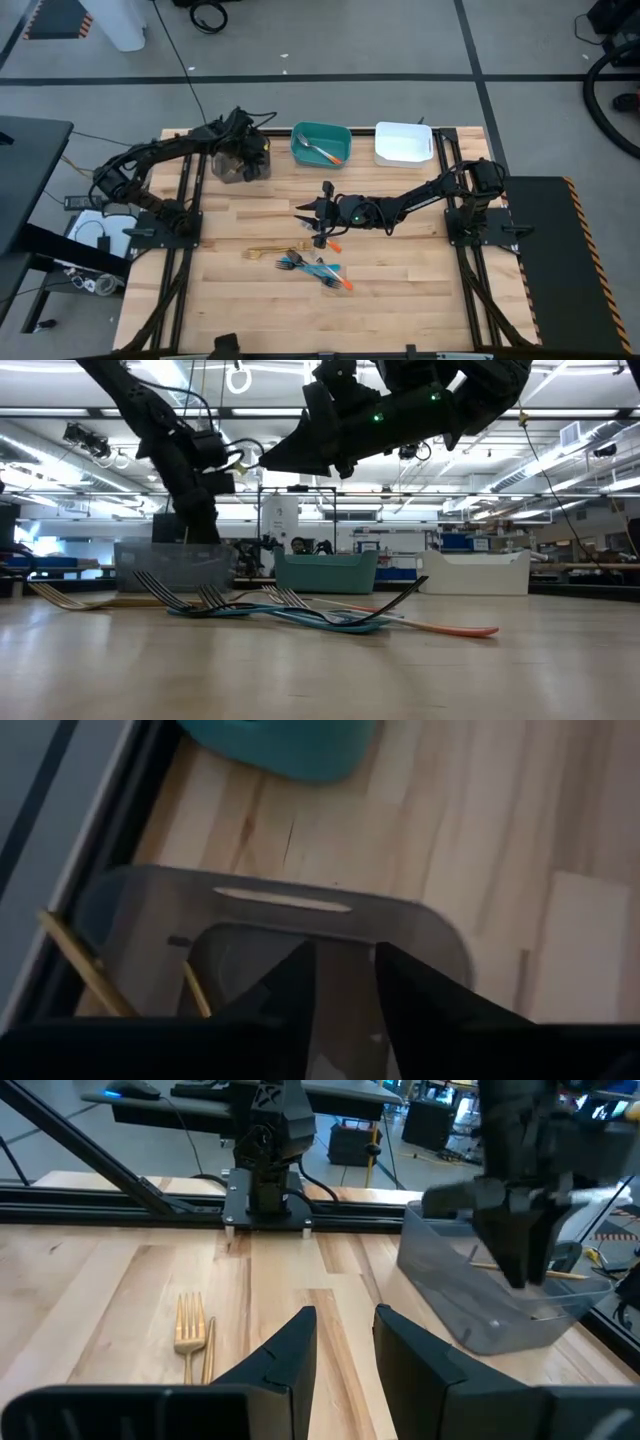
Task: Sort silverware by color (type)
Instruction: Put the gold fork into the black bin, then put the orange fork into the blue bin
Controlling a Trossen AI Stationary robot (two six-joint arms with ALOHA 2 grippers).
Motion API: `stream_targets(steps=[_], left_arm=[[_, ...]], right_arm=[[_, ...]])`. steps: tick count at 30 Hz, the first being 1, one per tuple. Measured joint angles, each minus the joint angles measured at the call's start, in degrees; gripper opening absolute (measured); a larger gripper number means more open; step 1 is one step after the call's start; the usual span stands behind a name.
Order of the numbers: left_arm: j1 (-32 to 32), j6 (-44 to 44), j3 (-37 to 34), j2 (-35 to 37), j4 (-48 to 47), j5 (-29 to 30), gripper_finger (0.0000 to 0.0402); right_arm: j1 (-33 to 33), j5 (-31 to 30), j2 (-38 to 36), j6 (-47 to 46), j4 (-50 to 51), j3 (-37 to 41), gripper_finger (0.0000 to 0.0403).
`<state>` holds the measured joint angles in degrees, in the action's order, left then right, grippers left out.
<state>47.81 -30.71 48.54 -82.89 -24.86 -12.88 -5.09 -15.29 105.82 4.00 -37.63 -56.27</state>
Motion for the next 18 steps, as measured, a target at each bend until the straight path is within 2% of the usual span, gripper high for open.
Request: stream_targets(steps=[7, 14, 18], left_arm=[[-3.1, 3.3, 5.4, 5.5, -8.3, 2.0, 0.0112], [-12.2, 8.1, 5.5, 9.2, -9.4, 3.2, 0.0112], [-18.3, 12.1, 5.5, 10.4, -9.7, 3.2, 0.0112]], right_arm=[[0.5, 1.0, 0.0, -1.0, 1.2, 0.0, 0.0109], [0.5, 1.0, 0.0, -1.6, 3.3, 0.0, 0.0109], [0.3, -1.2, 0.0, -3.0, 6.1, 0.0, 0.0109]])
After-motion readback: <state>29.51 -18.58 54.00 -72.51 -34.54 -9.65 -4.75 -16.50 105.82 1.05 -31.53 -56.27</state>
